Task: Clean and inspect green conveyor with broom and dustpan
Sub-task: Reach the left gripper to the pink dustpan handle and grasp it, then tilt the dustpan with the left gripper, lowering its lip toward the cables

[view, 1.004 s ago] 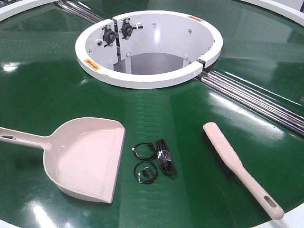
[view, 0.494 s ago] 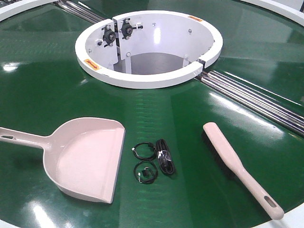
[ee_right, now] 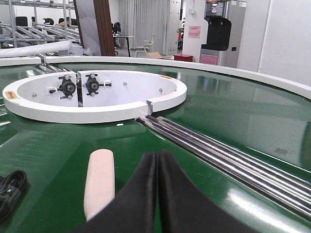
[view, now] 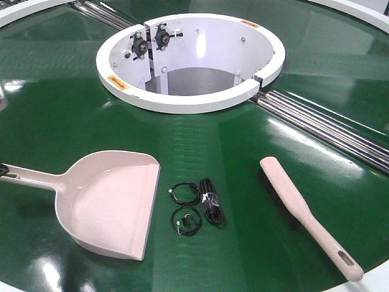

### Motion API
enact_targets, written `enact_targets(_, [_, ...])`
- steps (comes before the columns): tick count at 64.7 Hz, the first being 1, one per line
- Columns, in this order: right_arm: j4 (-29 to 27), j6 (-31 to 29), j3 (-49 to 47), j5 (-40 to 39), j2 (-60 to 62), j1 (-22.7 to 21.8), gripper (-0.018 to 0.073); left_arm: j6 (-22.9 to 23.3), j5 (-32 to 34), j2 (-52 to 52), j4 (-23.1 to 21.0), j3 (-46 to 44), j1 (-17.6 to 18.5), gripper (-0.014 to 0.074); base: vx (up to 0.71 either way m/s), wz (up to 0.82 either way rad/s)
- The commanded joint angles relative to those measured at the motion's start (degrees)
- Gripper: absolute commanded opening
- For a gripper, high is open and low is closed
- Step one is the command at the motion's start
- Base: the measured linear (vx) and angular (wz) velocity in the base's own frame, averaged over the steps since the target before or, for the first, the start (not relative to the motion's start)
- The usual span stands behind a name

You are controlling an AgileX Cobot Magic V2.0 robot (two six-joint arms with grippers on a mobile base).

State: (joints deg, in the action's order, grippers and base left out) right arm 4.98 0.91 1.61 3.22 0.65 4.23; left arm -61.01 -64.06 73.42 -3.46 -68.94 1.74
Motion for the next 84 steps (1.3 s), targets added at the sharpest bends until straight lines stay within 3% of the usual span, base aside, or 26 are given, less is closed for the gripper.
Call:
enact_targets(1, [0.4,-0.3,0.2,-4.3,0.6,-0.1,-0.0008,-3.5,4.4,2.7,-0.2,-2.1,1.0,0.0512,0.0,0.0])
enact_targets(17, [0.4,-0.3,0.2,-4.3,0.6,-0.1,-0.0008,-14.0,7.5,10.6,7.8,-2.2,4.2,0.0512,0.0,0.0])
enact_targets(29, [0.4,-0.3,0.2,-4.3,0.6,-0.1,-0.0008,-15.3,11.1,14.3,9.1,-2.2,4.2,0.0512,0.0,0.0])
enact_targets(72, [0.4,-0.3,0.2,-4.3,0.6,-0.1,-0.0008,-23.4,7.8,25.5,9.2,-4.2,4.2,0.0512,0.0,0.0])
enact_targets(84, [0.4,-0.3,0.2,-4.3,0.6,-0.1,-0.0008,-24.3,7.8,27.1,9.3,-4.2,4.2,0.0442,0.0,0.0])
